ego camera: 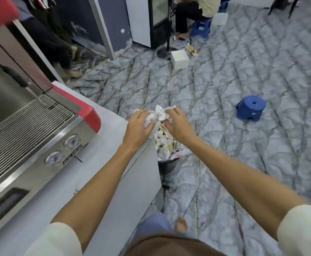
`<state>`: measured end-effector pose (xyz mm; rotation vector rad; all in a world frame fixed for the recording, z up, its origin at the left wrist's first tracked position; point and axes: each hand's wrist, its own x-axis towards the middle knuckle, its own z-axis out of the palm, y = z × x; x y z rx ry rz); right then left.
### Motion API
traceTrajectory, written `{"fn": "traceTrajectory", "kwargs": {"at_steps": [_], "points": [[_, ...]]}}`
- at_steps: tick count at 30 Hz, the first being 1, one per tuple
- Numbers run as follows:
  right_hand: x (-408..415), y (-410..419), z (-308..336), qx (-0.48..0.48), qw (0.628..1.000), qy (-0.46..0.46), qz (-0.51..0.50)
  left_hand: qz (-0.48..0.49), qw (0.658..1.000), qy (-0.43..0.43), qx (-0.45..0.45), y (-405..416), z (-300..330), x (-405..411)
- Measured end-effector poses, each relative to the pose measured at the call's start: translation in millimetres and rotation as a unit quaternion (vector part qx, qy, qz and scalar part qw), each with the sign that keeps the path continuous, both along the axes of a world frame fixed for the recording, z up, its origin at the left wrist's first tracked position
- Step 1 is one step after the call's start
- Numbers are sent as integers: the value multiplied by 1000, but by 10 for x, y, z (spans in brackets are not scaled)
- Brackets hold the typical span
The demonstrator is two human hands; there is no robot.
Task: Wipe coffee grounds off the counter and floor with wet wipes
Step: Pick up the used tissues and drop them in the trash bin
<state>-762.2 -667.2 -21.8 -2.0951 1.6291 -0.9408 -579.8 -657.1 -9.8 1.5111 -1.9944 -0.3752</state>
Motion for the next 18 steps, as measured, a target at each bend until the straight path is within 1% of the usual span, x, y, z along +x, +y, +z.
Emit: {"fn": "traceTrajectory", "kwargs": {"at_steps": [6, 11, 15, 18], "points": [[-348, -499, -231, 40, 999, 13, 0, -13, 999, -6, 47, -615, -239, -454], [-633, -948, -540, 74, 996, 48, 0, -24, 995, -33, 95, -1179, -537, -734], [-718, -1180, -792, 115, 991, 60, -3, -37, 986, -49, 153, -1418, -743, -896], [-766, -1331, -979, 149, 987, 54, 6, -19, 977, -54, 204, -1521, -967, -969]]}}
